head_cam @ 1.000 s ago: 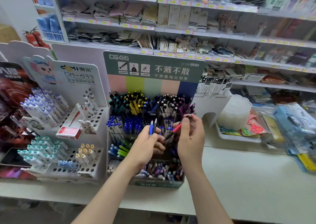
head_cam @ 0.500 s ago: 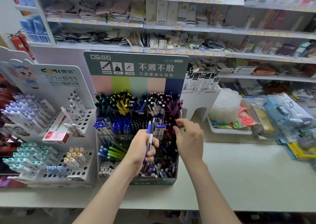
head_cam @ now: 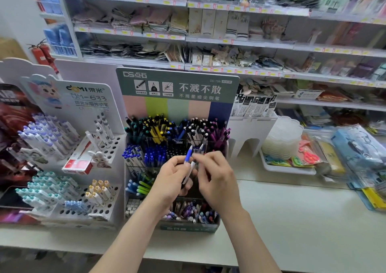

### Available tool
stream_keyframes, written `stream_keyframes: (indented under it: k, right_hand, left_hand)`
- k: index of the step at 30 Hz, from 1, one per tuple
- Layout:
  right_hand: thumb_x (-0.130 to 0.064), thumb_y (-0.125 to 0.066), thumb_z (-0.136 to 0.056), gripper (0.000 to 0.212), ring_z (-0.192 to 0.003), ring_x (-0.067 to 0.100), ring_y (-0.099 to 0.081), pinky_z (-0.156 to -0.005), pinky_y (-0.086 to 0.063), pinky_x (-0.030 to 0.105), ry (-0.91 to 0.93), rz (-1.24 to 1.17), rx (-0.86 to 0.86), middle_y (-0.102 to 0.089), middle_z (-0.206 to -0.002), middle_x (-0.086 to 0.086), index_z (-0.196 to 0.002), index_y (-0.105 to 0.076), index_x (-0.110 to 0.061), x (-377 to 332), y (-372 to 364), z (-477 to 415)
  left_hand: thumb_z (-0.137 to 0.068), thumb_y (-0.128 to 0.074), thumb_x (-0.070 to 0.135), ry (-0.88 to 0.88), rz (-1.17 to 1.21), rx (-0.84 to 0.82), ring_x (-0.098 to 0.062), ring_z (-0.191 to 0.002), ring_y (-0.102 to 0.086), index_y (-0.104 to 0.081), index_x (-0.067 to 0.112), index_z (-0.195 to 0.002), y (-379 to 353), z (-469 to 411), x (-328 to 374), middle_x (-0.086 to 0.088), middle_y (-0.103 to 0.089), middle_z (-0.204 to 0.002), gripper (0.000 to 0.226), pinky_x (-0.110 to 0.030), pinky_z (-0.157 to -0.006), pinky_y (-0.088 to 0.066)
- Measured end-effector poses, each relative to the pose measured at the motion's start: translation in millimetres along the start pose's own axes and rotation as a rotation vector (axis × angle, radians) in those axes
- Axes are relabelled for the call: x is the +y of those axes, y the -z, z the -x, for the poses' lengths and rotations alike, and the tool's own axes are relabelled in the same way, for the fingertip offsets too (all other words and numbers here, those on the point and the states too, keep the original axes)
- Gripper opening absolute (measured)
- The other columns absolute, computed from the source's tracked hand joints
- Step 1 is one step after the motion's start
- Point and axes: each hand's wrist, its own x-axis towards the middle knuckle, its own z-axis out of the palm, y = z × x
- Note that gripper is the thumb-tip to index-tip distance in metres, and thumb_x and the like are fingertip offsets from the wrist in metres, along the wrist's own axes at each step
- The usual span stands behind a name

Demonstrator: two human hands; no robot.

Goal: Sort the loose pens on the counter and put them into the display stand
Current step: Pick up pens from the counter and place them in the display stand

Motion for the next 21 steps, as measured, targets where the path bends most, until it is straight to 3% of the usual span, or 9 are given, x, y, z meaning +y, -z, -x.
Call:
stream_keyframes:
  k: [5,9,12,14,16,18,20,21]
  right_hand:
    - [-0.016,-0.059,-0.104,0.028,-0.085,0.015,-0.059,-0.071,-0.056,0.034,0.024,0.045,-0.087,-0.058,-0.101,-0.003,-0.128,-0.073,-0.021,0.5,-11.9,6.2]
    - [-0.014,-0.059,-0.103,0.02,-0.082,0.02,-0.057,-0.072,-0.053,0.037,0.052,0.085,-0.074,-0.057,-0.098,0.0,-0.118,-0.072,-0.016,0.8,-6.9,-10.4]
    - [-0.01,-0.061,-0.103,0.014,-0.085,0.015,-0.063,-0.078,-0.051,0.026,-0.121,0.043,0.043,-0.066,-0.099,-0.001,-0.112,-0.071,-0.014,-4.7,-1.8,-29.2]
    - [-0.014,-0.059,-0.105,0.015,-0.074,0.006,-0.064,-0.07,-0.045,0.015,-0.314,-0.077,0.129,-0.07,-0.084,-0.006,-0.102,-0.073,-0.018,-10.6,4.9,-46.0]
    - [-0.021,-0.051,-0.109,0.031,-0.063,0.009,-0.063,-0.06,-0.044,0.021,-0.421,-0.141,0.148,-0.067,-0.065,-0.004,-0.089,-0.074,-0.015,-9.0,8.2,-61.7]
    - [-0.026,-0.048,-0.111,0.038,-0.061,0.011,-0.059,-0.063,-0.044,0.033,-0.403,-0.06,0.101,-0.063,-0.063,-0.003,-0.083,-0.069,-0.012,-2.8,8.7,-75.4]
    - [-0.026,-0.05,-0.111,0.023,-0.066,0.015,-0.059,-0.065,-0.043,0.036,-0.338,0.017,0.021,-0.062,-0.071,-0.004,-0.097,-0.063,-0.015,4.3,5.8,-83.8]
    - [-0.026,-0.052,-0.111,0.014,-0.068,0.019,-0.061,-0.066,-0.044,0.037,-0.293,0.036,-0.007,-0.063,-0.075,-0.003,-0.103,-0.059,-0.017,8.3,3.9,-85.8]
  left_hand:
    - [-0.114,-0.045,0.023,-0.005,-0.135,-0.061,-0.017,-0.054,-0.048,-0.06,0.014,-0.123,15.8,1.4,14.2,-0.011,-0.074,-0.094,0.019,-0.026,-0.046,-0.033]
    - [-0.113,-0.042,0.022,0.046,-0.023,-0.107,-0.017,-0.053,-0.043,-0.06,0.008,-0.123,18.3,0.2,27.2,-0.013,-0.072,-0.092,0.025,-0.027,-0.046,-0.027]
    - [-0.111,-0.04,0.025,0.026,0.129,-0.019,-0.014,-0.052,-0.035,-0.058,0.005,-0.123,18.3,-7.4,32.9,-0.007,-0.062,-0.08,0.03,-0.028,-0.048,-0.022]
    - [-0.11,-0.04,0.022,-0.015,0.089,0.056,-0.013,-0.052,-0.034,-0.058,0.008,-0.118,16.8,-13.3,36.7,-0.004,-0.058,-0.079,0.024,-0.03,-0.049,-0.023]
    - [-0.111,-0.04,0.019,-0.05,0.002,0.134,-0.013,-0.055,-0.037,-0.057,0.012,-0.113,12.8,-19.7,39.2,-0.003,-0.059,-0.084,0.018,-0.031,-0.05,-0.027]
    - [-0.113,-0.04,0.023,-0.094,-0.1,0.202,-0.014,-0.064,-0.052,-0.058,0.016,-0.112,7.2,-26.1,41.5,-0.002,-0.066,-0.099,0.019,-0.031,-0.053,-0.043]
    - [-0.114,-0.04,0.028,-0.147,-0.179,0.231,-0.016,-0.088,-0.068,-0.058,0.021,-0.114,2.1,-32.9,43.2,0.0,-0.067,-0.115,0.019,-0.036,-0.074,-0.061]
    - [-0.114,-0.039,0.029,-0.167,-0.221,0.224,-0.015,-0.097,-0.068,-0.057,0.023,-0.115,0.6,-36.1,44.2,0.003,-0.065,-0.117,0.02,-0.039,-0.085,-0.062]
